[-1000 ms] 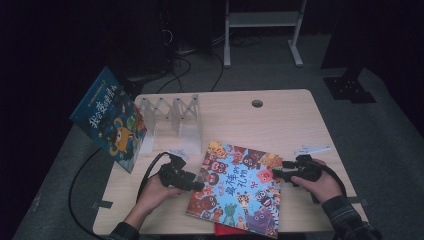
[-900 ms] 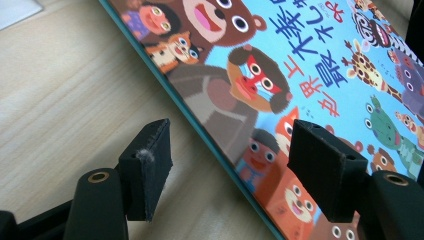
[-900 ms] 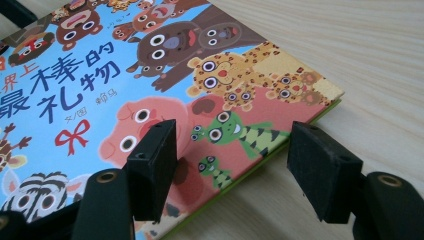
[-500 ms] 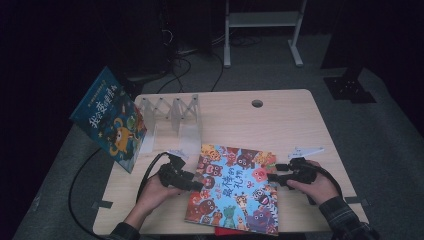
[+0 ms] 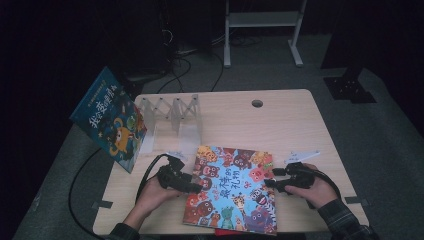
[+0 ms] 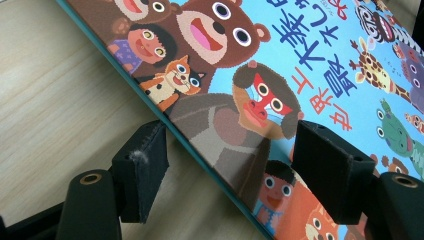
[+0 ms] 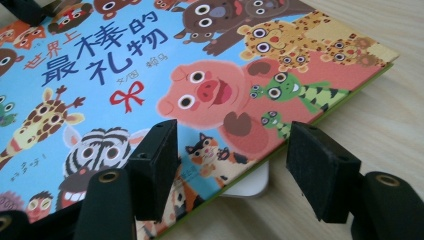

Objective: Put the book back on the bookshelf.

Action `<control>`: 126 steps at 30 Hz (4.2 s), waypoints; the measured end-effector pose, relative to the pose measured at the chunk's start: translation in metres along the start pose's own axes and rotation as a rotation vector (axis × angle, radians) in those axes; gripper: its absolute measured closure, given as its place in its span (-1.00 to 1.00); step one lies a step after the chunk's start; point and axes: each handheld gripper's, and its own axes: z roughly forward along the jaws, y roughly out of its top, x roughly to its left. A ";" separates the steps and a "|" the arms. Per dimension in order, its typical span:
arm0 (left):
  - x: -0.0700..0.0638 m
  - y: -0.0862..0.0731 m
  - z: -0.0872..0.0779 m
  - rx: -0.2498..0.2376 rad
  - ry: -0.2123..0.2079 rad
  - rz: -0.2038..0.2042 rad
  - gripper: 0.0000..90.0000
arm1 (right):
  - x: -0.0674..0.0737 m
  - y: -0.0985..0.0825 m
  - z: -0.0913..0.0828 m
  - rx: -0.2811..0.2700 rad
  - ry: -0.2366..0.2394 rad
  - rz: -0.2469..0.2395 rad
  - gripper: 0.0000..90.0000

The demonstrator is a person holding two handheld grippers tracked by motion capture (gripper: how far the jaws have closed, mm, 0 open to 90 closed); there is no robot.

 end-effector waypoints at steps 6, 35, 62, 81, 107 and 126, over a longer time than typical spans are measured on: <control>0.003 -0.004 -0.003 -0.010 0.000 -0.018 -0.36 | 0.005 0.001 0.002 0.006 0.007 -0.017 -0.20; 0.001 0.001 0.007 0.031 -0.068 -0.053 -0.48 | 0.009 0.001 0.004 0.007 0.003 -0.032 -0.34; -0.009 0.012 -0.013 -0.101 -0.117 -0.049 -0.48 | 0.006 0.000 0.003 0.003 0.027 0.007 -0.41; -0.018 0.031 -0.023 -0.117 -0.151 -0.040 -0.71 | 0.005 0.000 0.002 -0.006 0.039 -0.004 -0.48; -0.032 0.083 -0.047 -0.159 -0.142 -0.005 -0.40 | 0.005 0.000 0.002 -0.002 0.073 0.020 -0.60; -0.027 0.107 -0.047 -0.077 -0.109 -0.065 0.20 | 0.004 0.001 0.002 -0.003 0.068 -0.002 -0.61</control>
